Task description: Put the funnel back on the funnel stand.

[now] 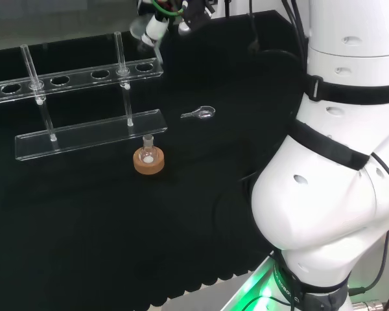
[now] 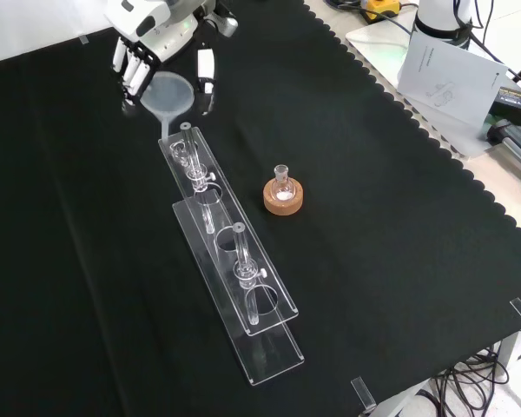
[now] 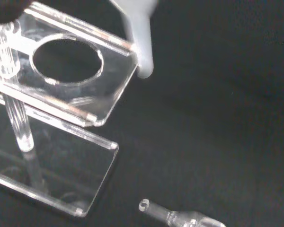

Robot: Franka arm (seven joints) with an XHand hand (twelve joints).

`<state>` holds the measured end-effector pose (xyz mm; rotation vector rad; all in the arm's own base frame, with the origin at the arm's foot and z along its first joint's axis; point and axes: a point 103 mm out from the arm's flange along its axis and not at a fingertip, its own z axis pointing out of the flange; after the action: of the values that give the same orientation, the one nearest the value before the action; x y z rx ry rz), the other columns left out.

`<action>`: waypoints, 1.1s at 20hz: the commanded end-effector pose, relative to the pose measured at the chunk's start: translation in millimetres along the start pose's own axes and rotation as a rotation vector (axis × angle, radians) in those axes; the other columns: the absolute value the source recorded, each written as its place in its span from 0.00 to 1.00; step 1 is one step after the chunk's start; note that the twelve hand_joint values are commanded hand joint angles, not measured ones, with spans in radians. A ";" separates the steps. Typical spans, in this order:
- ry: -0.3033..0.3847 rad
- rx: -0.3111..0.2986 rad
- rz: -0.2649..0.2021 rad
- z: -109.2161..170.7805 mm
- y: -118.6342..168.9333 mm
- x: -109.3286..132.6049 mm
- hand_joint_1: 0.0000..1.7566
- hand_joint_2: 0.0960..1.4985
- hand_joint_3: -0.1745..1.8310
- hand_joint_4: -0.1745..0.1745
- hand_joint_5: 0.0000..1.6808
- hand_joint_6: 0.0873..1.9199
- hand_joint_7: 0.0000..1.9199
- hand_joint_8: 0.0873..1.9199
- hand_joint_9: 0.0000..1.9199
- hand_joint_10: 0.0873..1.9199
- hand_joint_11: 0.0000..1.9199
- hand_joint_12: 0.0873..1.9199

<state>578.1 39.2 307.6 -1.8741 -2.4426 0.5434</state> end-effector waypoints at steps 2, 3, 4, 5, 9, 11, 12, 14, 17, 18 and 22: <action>0.002 0.031 -0.011 11.9 6.1 6.8 0.42 0.48 0.32 0.45 0.39 0.12 0.43 0.30 0.63 0.17 0.39 0.60; 0.005 0.033 -0.012 13.5 6.3 7.4 0.42 0.48 0.32 0.45 0.39 0.12 0.43 0.30 0.63 0.17 0.39 0.60; 0.012 0.028 -0.012 13.9 6.0 7.6 0.42 0.48 0.32 0.45 0.39 0.12 0.43 0.30 0.63 0.17 0.39 0.60; 0.010 0.025 -0.012 13.2 5.3 7.9 0.42 0.48 0.32 0.45 0.39 0.12 0.43 0.30 0.63 0.17 0.39 0.60; 0.004 0.001 -0.001 1.2 -3.7 5.8 0.42 0.48 0.32 0.45 0.39 0.12 0.43 0.30 0.63 0.17 0.38 0.60; 0.003 -0.013 0.005 -5.6 -10.2 4.2 0.42 0.48 0.32 0.45 0.39 0.12 0.43 0.30 0.63 0.17 0.38 0.60; 0.003 -0.021 0.009 -8.9 -14.0 3.3 0.42 0.48 0.32 0.45 0.39 0.12 0.43 0.30 0.63 0.17 0.38 0.60; 0.005 -0.038 0.016 -15.1 -22.0 1.3 0.42 0.48 0.32 0.45 0.39 0.12 0.43 0.30 0.63 0.18 0.38 0.60; 0.012 -0.061 0.022 -21.9 -32.4 0.1 0.42 0.48 0.32 0.45 0.39 0.13 0.43 0.30 0.63 0.18 0.38 0.60; 0.018 -0.067 0.023 -23.4 -35.3 0.0 0.42 0.48 0.32 0.45 0.39 0.13 0.43 0.30 0.62 0.18 0.38 0.60; 0.068 -0.080 0.017 -25.8 -42.2 2.8 0.42 0.48 0.32 0.45 0.38 0.13 0.43 0.30 0.62 0.18 0.38 0.60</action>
<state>552.6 39.2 337.4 -1.9119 -2.4577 0.4634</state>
